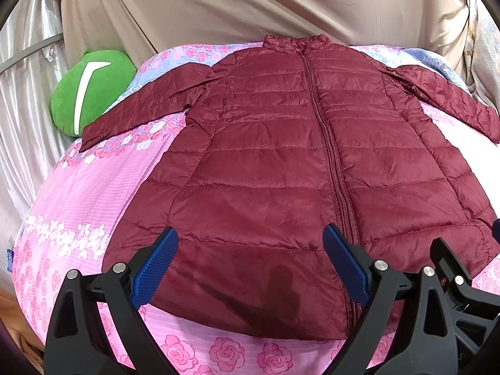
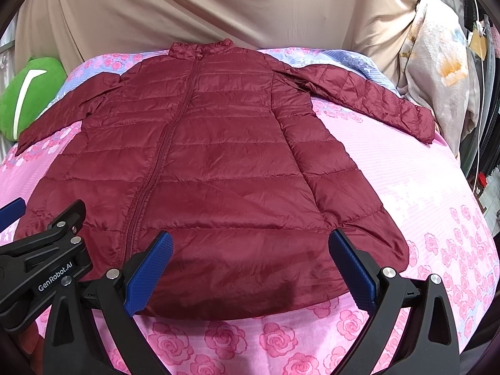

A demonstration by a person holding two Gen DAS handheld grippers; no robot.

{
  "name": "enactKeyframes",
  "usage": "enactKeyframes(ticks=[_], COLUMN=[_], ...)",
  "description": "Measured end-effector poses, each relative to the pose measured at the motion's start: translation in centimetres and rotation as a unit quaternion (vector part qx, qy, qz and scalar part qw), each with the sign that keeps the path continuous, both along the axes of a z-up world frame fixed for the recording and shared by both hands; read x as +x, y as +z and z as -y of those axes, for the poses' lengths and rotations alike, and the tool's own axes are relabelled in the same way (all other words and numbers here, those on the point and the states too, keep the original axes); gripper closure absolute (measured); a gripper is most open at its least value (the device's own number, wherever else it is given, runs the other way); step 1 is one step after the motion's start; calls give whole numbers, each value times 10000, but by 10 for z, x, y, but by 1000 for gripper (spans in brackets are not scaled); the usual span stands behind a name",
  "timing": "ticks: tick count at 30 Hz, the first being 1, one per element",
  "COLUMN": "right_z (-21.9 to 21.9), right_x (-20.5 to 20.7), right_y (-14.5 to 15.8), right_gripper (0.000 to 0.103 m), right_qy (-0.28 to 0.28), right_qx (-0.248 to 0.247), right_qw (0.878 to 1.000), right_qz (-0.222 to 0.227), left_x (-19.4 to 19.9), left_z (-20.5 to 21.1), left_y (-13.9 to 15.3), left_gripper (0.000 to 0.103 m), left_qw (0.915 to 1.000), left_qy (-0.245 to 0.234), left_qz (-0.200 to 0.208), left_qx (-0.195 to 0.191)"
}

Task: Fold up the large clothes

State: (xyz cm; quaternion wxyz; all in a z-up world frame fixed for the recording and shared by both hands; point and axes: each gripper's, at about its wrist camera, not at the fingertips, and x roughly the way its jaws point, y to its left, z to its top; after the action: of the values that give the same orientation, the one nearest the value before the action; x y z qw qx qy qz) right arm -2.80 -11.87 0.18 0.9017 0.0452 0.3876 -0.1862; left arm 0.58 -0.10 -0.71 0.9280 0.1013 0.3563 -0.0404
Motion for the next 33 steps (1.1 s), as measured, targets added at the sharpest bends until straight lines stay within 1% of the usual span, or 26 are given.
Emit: enactKeyframes(ticks=[3, 5, 7, 9, 11, 13, 15, 16, 18, 19, 20, 21, 22, 25, 27, 28, 30, 31, 32, 33], right_z=[1, 4, 15, 36, 69, 114, 163, 197, 256, 292, 328, 351, 387, 450, 475, 485, 498, 505, 510, 515], right_x=[4, 9, 15, 24, 35, 45, 58, 66, 76, 79, 80, 81, 78, 71, 69, 71, 77, 82, 86, 88], right_y=[-1, -1, 0, 5, 12, 20, 22, 21, 17, 13, 8, 4, -1, -7, -8, -10, -15, -19, -23, -25], right_gripper=[5, 5, 5, 5, 5, 5, 5, 5, 5, 5, 5, 5, 5, 7, 7, 7, 8, 13, 23, 29], right_qy=[6, 66, 206, 250, 104, -219, -588, -812, -1200, -1504, -1845, -2093, -2512, -3290, -3573, -3649, -3627, -3624, -3631, -3626], right_qx=[-1, 12, 183, 405, 498, 435, 393, 484, 759, 946, 1142, 1255, 1373, 1397, 1349, 1344, 1458, 1537, 1614, 1680], right_qw=[10000, 10000, 9996, 9988, 9985, 9982, 9967, 9946, 9887, 9827, 9745, 9678, 9558, 9308, 9204, 9176, 9169, 9159, 9142, 9131], right_qz=[-29, -26, 16, 66, 187, 348, 411, 436, 480, 513, 572, 611, 673, 767, 839, 830, 811, 788, 794, 811], left_x=[4, 10, 24, 39, 57, 75, 95, 103, 123, 131, 140, 149, 155, 174, 188, 195, 207, 213, 219, 224], left_z=[4, 5, 4, 3, -2, -10, -18, -20, -26, -28, -31, -33, -35, -41, -44, -46, -47, -47, -47, -47], left_y=[-2, -4, -5, -5, -3, -2, -1, -1, -1, -1, 0, 0, 2, 7, 11, 13, 14, 14, 13, 13], left_gripper=[12, 10, 9, 9, 9, 9, 8, 8, 8, 8, 8, 8, 8, 8, 8, 8, 8, 8, 8, 8], left_qw=[10000, 9998, 9985, 9959, 9939, 9930, 9926, 9928, 9938, 9942, 9946, 9955, 9960, 9968, 9969, 9967, 9963, 9962, 9959, 9956], left_qy=[-16, -52, -180, -318, -372, -313, -202, -149, -33, -12, 20, 69, 100, 188, 224, 255, 266, 268, 276, 271], left_qz=[-42, -122, -332, -546, -636, -636, -648, -632, -599, -574, -554, -500, -460, -315, -256, -236, -223, -237, -254, -268], left_qx=[-14, -116, -396, -653, -822, -940, -1004, -1007, -941, -912, -874, -802, -753, -704, -713, -728, -784, -800, -824, -850])
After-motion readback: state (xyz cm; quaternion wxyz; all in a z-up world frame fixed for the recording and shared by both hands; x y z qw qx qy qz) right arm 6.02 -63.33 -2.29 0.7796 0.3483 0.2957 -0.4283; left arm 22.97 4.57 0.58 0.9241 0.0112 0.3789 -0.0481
